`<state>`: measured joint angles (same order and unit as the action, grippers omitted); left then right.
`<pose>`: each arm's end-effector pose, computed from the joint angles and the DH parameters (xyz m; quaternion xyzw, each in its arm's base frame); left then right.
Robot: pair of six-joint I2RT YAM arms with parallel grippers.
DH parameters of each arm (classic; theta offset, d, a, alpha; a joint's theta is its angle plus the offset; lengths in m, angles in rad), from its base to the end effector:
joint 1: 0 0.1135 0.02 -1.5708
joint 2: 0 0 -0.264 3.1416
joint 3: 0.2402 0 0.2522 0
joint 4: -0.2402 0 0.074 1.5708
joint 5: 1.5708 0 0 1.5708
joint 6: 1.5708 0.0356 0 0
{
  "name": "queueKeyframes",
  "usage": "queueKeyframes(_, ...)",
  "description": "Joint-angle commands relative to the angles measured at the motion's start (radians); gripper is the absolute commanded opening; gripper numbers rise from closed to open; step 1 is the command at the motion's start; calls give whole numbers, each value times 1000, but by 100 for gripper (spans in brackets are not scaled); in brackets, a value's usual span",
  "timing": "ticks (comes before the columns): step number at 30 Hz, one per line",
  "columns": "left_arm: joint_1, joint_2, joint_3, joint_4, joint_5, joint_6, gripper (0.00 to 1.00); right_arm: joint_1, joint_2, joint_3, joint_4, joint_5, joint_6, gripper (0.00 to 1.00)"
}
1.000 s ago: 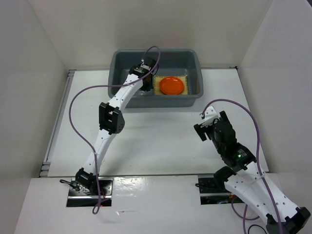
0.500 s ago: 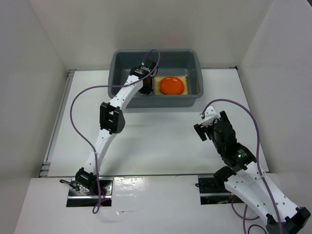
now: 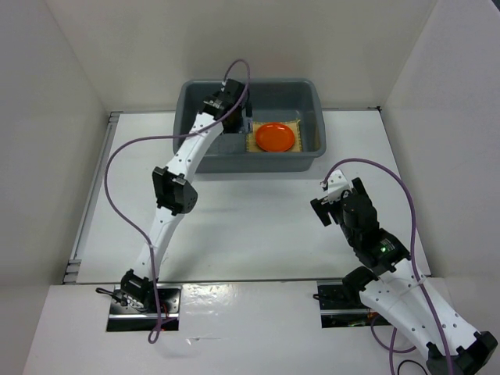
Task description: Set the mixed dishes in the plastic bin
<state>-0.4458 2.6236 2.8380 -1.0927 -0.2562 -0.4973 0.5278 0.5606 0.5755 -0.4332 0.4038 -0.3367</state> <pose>0.4958 -0.2269 0.2715 -0.0674 0.9315 -0.0459 0.3544 0.1262 0.0574 0.2742 -0.2449 0.7917 -0.1165 0.5474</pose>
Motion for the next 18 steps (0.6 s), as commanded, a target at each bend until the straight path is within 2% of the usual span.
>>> queueKeyframes(1, -2, -215, 115, 46, -75, 11, 100, 8, 5, -3, 57, 13, 10, 98)
queueKeyframes(6, 61, -367, 144, 2, -175, 10, 100, 8, 5, -3, 57, 13, 10, 98)
queueKeyframes(9, 110, -454, -18, -50, -279, -15, 100, 8, 5, -3, 57, 13, 10, 98)
queueKeyframes(10, 128, -482, -151, -62, -294, -15, 100, 8, 5, -3, 57, 13, 10, 74)
queueKeyframes(12, 200, -493, -282, -107, -264, -55, 99, 8, 15, 12, 57, 26, 44, 28)
queueKeyframes(13, 225, -504, -336, -124, -244, -55, 93, -8, 25, 26, 57, 26, 44, 0)
queueKeyframes(14, 246, -504, -430, -137, -230, -55, 84, -38, 47, 62, 57, 1, 32, 0)
queueKeyframes(15, 271, -514, -483, -138, -230, -40, 70, -48, 67, 92, 57, -22, 18, 0)
queueKeyframes(16, 271, -554, -546, -112, -239, -26, 2, -48, 99, 178, 48, -52, 4, 0)
queueKeyframes(18, 262, -609, -738, 21, -250, 18, 0, -48, 227, 277, 36, -150, -21, 0)
